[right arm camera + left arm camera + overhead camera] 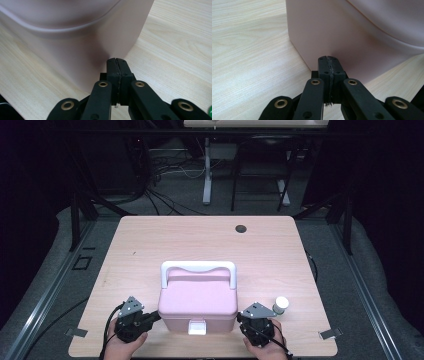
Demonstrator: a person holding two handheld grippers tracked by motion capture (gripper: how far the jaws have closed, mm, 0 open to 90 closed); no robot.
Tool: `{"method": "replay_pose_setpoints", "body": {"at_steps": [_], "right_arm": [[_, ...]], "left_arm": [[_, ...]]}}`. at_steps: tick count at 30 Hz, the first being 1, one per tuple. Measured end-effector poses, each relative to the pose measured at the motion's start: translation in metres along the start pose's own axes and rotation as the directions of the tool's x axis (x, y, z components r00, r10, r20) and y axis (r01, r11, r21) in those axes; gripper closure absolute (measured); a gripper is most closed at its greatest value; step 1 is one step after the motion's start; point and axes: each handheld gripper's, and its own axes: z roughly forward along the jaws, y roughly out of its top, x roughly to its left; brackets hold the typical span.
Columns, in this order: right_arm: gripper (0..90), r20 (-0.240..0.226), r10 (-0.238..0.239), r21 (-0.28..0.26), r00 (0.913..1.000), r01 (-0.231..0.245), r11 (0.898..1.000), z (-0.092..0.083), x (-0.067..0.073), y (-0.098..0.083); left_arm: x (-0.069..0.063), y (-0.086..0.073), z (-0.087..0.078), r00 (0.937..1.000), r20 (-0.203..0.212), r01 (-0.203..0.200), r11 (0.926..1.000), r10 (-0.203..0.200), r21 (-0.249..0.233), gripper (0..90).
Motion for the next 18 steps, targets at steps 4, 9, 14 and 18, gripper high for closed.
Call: {"method": "replay_pose_setpoints", "body": {"at_steps": [4, 9, 14, 18], "right_arm": [[90.0, -0.003, -0.002, 0.006, 1.0000, 0.002, 1.000, -0.001, 0.000, 0.000], [84.3, -0.026, -0.003, 0.011, 0.9996, 0.004, 1.000, 0.000, -0.007, 0.000], [80.1, -0.026, -0.023, 0.005, 0.9994, 0.023, 1.000, -0.002, -0.009, 0.002], [76.2, -0.020, -0.004, -0.011, 0.9998, 0.003, 1.000, -0.007, -0.013, 0.007]], "left_arm": [[0.000, 0.000, -0.001, 1.0000, 0.006, 0.000, 1.0000, 0.000, 0.006, 89.9], [0.008, 0.002, -0.001, 0.9994, 0.030, 0.018, 0.9997, -0.018, 0.017, 82.5], [0.012, 0.006, -0.006, 0.9988, 0.039, 0.031, 0.9995, -0.031, 0.001, 73.4], [0.016, 0.007, -0.009, 0.9987, 0.029, 0.041, 0.9992, -0.041, -0.003, 68.3]]}}
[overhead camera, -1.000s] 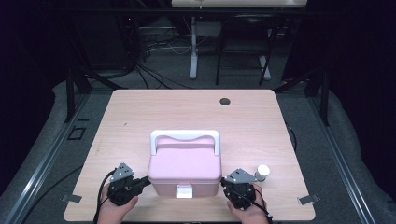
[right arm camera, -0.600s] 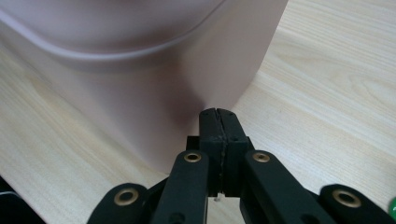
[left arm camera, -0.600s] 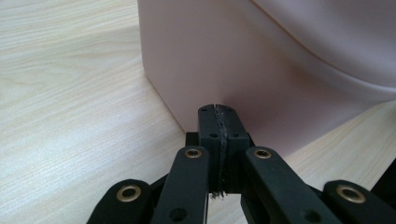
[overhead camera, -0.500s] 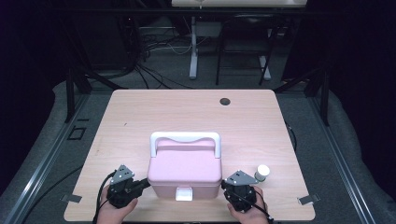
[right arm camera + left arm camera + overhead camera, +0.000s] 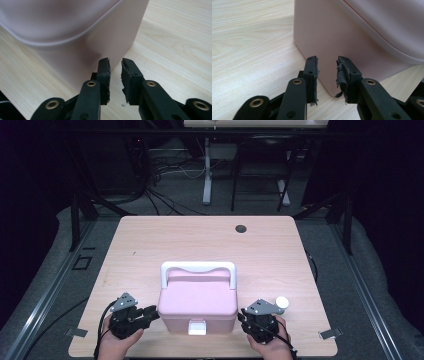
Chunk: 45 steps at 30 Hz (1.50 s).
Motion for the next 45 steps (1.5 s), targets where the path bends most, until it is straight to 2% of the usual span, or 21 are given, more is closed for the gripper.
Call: {"method": "replay_pose_setpoints", "body": {"at_steps": [6, 13, 20, 29, 35, 38, 41, 45], "right_arm": [[71.4, -0.018, 0.022, -0.010, 0.9996, -0.022, 1.000, -0.006, -0.006, 0.006], [69.0, -0.018, 0.006, -0.015, 0.9998, -0.006, 1.000, -0.016, -0.009, 0.017], [68.0, -0.038, 0.041, -0.028, 0.9985, -0.042, 0.999, -0.026, -0.017, 0.031], [66.5, -0.055, 0.024, -0.023, 0.9982, -0.026, 0.999, -0.032, -0.018, 0.047], [65.4, -0.063, 0.022, -0.032, 0.9978, -0.024, 0.999, -0.037, -0.019, 0.057], [64.8, -0.081, 0.032, -0.048, 0.9962, -0.036, 0.998, -0.039, -0.020, 0.062], [64.0, -0.086, 0.032, -0.053, 0.9958, -0.037, 0.998, -0.039, -0.020, 0.065], [61.2, -0.101, 0.037, -0.060, 0.9942, -0.043, 0.997, -0.039, -0.020, 0.071]], "left_arm": [[0.005, 0.005, -0.004, 1.0000, -0.004, 0.008, 1.0000, -0.008, -0.006, 63.9], [0.010, 0.015, -0.009, 0.9997, -0.001, 0.023, 0.9997, -0.023, -0.003, 62.4], [0.012, 0.030, -0.015, 0.9997, 0.006, 0.022, 0.9997, -0.022, -0.011, 62.1], [0.014, 0.047, -0.023, 0.9995, 0.017, 0.027, 0.9994, -0.026, -0.023, 61.8], [0.012, 0.058, -0.029, 0.9993, 0.030, 0.024, 0.9993, -0.023, -0.029, 60.9], [0.011, 0.064, -0.031, 0.9989, 0.043, 0.021, 0.9992, -0.019, -0.034, 60.6], [0.009, 0.067, -0.032, 0.9990, 0.043, 0.018, 0.9991, -0.016, -0.037, 59.7], [0.005, 0.077, -0.030, 0.9980, 0.062, 0.010, 0.9988, -0.007, -0.048, 57.8]]}}
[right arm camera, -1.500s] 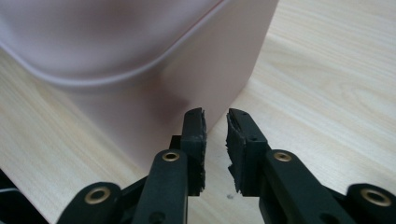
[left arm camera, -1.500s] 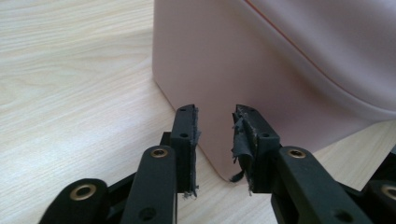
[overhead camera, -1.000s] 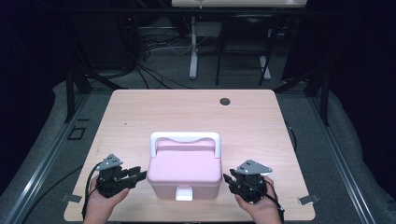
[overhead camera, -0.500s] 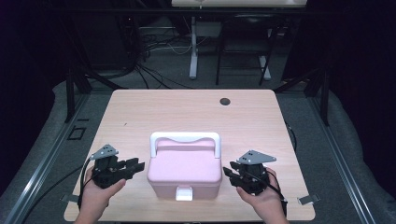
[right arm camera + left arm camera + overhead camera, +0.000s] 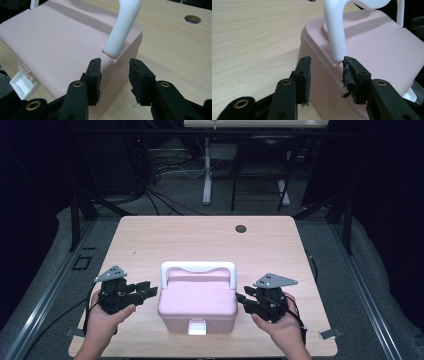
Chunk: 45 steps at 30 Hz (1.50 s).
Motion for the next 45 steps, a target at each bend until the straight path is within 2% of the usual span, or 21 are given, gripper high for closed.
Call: {"method": "replay_pose_setpoints", "body": {"at_steps": [10, 20, 23, 25, 29, 32, 33, 38, 45], "right_arm": [[60.1, -0.018, -0.004, -0.009, 0.9998, 0.004, 1.000, 0.008, 0.002, 0.011], [59.2, -0.024, 0.030, -0.016, 0.9993, -0.030, 0.999, 0.023, -0.002, 0.018], [59.2, -0.044, 0.055, -0.020, 0.9975, -0.055, 0.998, 0.026, -0.006, 0.019], [59.2, -0.046, 0.054, -0.022, 0.9975, -0.055, 0.998, 0.027, -0.006, 0.019], [60.0, -0.053, 0.059, -0.022, 0.9968, -0.060, 0.998, 0.029, -0.007, 0.020], [61.6, -0.041, 0.047, -0.029, 0.9980, -0.048, 0.998, 0.029, -0.005, 0.020], [64.3, -0.028, 0.031, -0.034, 0.9991, -0.032, 0.999, 0.028, -0.004, 0.019], [67.2, -0.007, 0.012, -0.048, 0.9999, -0.012, 0.999, 0.026, -0.001, 0.018], [71.0, -0.004, 0.009, -0.055, 1.0000, -0.009, 0.998, 0.022, 0.001, 0.017]], "left_arm": [[-0.004, 0.010, 0.012, 0.9997, 0.021, -0.009, 1.0000, 0.009, 0.003, 56.1], [-0.005, 0.015, 0.025, 0.9992, 0.040, 0.002, 1.0000, -0.002, 0.006, 56.3], [-0.004, 0.016, 0.030, 0.9992, 0.041, 0.006, 1.0000, -0.006, 0.007, 56.3], [-0.004, 0.017, 0.030, 0.9992, 0.039, 0.004, 1.0000, -0.004, 0.003, 56.7], [-0.004, 0.016, 0.030, 0.9982, 0.060, 0.005, 1.0000, -0.005, 0.000, 61.6], [-0.006, 0.016, 0.030, 0.9983, 0.057, 0.005, 1.0000, -0.005, -0.005, 63.3], [-0.006, 0.016, 0.030, 0.9986, 0.053, -0.003, 1.0000, 0.003, -0.006, 64.9], [-0.009, 0.013, 0.027, 0.9994, 0.028, -0.021, 0.9996, 0.021, -0.021, 70.5], [-0.012, 0.011, 0.025, 0.9992, 0.023, -0.031, 0.9990, 0.032, -0.034, 72.6]]}}
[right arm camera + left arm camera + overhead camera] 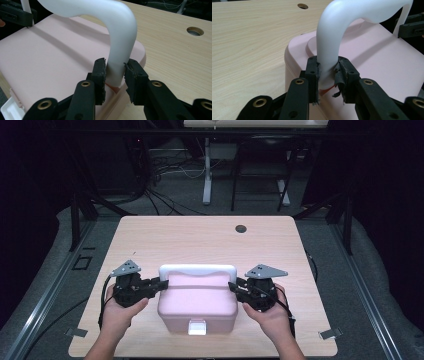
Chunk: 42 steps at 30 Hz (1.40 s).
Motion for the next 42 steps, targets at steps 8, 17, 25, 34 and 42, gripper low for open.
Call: {"method": "replay_pose_setpoints", "body": {"at_steps": [8, 17, 25, 34, 42], "right_arm": [[73.0, -0.011, 0.003, -0.004, 0.9999, -0.003, 1.000, -0.004, 0.002, -0.002], [73.3, -0.031, 0.007, 0.003, 0.9995, -0.007, 1.000, -0.012, 0.004, -0.001], [73.4, -0.038, 0.008, -0.015, 0.9993, -0.009, 1.000, -0.018, 0.006, 0.003], [73.5, -0.038, 0.016, -0.045, 0.9992, -0.018, 0.999, -0.022, 0.006, 0.007], [73.5, -0.045, 0.026, -0.061, 0.9986, -0.029, 0.998, -0.022, 0.004, 0.011]], "left_arm": [[-0.001, -0.001, -0.003, 1.0000, 0.006, -0.006, 0.9999, 0.006, 0.009, 73.0], [-0.003, -0.002, -0.007, 0.9998, 0.019, -0.002, 0.9999, 0.002, 0.015, 73.0], [-0.006, 0.004, -0.013, 0.9998, 0.020, -0.009, 0.9999, 0.010, -0.007, 73.0], [-0.007, 0.010, -0.017, 0.9996, 0.023, -0.015, 0.9997, 0.015, -0.019, 72.9], [-0.005, 0.015, -0.018, 0.9993, 0.038, 0.004, 0.9996, -0.003, -0.027, 72.9]]}}
